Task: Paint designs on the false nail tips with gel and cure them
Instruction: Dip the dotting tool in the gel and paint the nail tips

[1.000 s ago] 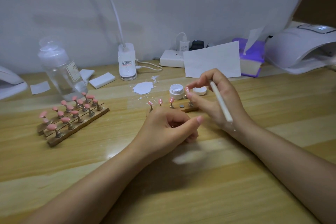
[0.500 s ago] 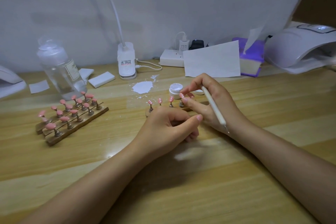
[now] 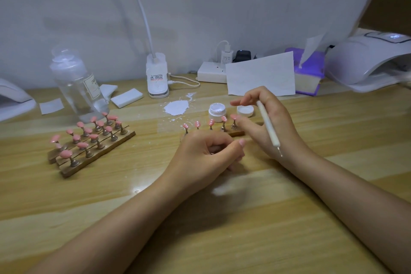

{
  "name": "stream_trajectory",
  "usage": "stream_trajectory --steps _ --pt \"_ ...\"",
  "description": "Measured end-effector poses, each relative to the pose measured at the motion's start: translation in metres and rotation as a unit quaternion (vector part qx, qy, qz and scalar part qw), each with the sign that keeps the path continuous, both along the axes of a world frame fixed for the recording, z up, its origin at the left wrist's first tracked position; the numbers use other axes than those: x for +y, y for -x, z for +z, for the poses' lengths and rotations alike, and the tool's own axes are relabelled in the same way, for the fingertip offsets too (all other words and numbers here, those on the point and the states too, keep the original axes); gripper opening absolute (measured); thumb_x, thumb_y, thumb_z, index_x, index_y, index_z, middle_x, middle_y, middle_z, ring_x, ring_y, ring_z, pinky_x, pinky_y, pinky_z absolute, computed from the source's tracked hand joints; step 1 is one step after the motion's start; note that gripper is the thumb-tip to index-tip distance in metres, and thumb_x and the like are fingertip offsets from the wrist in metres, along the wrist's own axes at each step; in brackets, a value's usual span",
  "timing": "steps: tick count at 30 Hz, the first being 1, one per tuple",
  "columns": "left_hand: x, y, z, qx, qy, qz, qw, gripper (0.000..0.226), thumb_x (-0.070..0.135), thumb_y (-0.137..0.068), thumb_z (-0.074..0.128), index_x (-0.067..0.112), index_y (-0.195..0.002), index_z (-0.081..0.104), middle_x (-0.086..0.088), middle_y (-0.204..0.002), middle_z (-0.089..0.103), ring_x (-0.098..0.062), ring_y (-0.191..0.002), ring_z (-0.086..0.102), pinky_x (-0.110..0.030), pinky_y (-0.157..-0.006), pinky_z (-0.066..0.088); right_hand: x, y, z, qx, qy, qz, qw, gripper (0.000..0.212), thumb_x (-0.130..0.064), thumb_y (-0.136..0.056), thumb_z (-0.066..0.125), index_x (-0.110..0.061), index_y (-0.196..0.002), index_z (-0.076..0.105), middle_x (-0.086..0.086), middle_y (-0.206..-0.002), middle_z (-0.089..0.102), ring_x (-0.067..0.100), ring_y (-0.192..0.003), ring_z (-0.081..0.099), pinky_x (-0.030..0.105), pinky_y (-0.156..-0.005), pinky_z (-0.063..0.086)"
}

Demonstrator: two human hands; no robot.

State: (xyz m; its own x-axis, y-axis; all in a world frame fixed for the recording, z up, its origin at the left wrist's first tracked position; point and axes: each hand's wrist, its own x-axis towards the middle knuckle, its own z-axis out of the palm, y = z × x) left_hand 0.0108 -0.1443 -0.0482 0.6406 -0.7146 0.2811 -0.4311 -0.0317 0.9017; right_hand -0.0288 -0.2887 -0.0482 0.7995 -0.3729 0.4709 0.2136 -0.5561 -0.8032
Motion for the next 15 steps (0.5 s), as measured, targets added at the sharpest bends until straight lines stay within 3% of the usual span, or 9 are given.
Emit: stream_trajectory --steps 4,9,15 --pt "-0.001 -0.0014 -0.0024 0.014 0.018 0.061 0.998 0.017 0.012 -0.084 0.06 0.004 -0.073 0.069 0.008 -0.05 0.061 -0.003 -0.047 0.061 -0.022 -0.053 0.052 -0.0043 -0.0005 -0.0009 0.006 -0.073 0.026 0.997 0.032 0.006 -0.081 0.058 -0.023 -0.081 0.044 -0.003 -0.094 0.065 0.012 -0.096 0.057 0.008 -0.071 0.043" --pt "-0.0019 -0.0011 -0.0039 -0.033 -0.001 0.075 0.997 0.016 0.01 -0.086 0.058 0.003 -0.079 0.071 0.008 -0.057 0.065 -0.004 -0.05 0.062 -0.029 -0.056 0.054 -0.0033 -0.0011 -0.0011 0.028 -0.087 0.062 0.994 0.03 0.005 -0.084 0.057 -0.022 -0.08 0.044 0.01 -0.097 0.066 0.013 -0.088 0.06 0.022 -0.076 0.049" --pt "-0.0026 -0.0016 -0.0049 -0.04 -0.017 0.083 0.996 0.015 0.008 -0.085 0.059 0.015 -0.084 0.072 0.028 -0.057 0.062 -0.001 -0.05 0.062 -0.023 -0.06 0.055 -0.0036 0.0019 0.001 0.028 -0.075 0.071 0.994 0.028 0.004 -0.084 0.059 -0.019 -0.08 0.044 0.013 -0.096 0.066 0.025 -0.092 0.061 0.034 -0.084 0.05"
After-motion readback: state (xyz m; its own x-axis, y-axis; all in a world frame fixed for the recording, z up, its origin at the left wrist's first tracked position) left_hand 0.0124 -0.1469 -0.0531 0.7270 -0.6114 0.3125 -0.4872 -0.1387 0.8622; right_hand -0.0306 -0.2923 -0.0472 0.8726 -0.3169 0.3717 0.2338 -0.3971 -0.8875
